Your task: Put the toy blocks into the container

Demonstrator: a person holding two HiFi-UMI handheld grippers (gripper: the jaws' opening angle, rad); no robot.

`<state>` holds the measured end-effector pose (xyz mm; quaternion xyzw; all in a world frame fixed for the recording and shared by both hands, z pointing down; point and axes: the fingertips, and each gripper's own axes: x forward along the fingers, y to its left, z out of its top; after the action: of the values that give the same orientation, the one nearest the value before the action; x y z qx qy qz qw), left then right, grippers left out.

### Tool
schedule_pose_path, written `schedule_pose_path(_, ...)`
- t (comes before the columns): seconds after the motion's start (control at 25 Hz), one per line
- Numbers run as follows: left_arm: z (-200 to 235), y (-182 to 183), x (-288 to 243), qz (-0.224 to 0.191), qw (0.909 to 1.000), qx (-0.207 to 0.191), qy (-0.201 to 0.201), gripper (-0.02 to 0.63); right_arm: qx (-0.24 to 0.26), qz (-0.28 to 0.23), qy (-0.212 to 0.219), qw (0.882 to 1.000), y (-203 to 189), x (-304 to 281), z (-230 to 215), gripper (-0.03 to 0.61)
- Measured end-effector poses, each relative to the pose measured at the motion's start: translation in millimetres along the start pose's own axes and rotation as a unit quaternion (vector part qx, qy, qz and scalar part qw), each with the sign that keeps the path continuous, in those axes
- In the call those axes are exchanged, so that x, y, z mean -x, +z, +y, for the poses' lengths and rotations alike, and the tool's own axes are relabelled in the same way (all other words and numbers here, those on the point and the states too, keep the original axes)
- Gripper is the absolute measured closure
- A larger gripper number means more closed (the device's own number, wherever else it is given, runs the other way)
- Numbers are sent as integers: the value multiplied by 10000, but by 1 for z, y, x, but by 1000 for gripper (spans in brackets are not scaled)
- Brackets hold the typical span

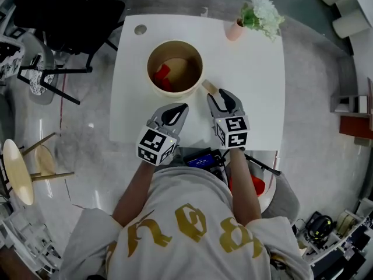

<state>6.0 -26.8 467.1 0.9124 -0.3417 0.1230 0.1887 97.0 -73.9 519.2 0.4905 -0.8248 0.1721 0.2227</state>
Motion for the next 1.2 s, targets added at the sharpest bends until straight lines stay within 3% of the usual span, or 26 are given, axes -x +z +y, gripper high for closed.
schedule_pose_path(0.2, 2, -17, -8, 213, 9997, 116, -22, 612, 219, 284, 71, 9993, -15, -13, -3, 391)
schedule_pose_path(0.64, 3, -46, -30, 516, 9981, 311, -108, 614, 189, 588, 178, 9979, -36, -34, -14, 387)
schedule_pose_path(0.76, -1, -51, -33, 558, 9976, 301, -277, 614, 194, 682, 217, 9972, -41, -41, -15, 383)
schedule_pose_path(1.2, 7, -62, -39, 756, 9959, 434, -249, 612, 376, 1027, 342, 9934, -57, -67, -21, 367)
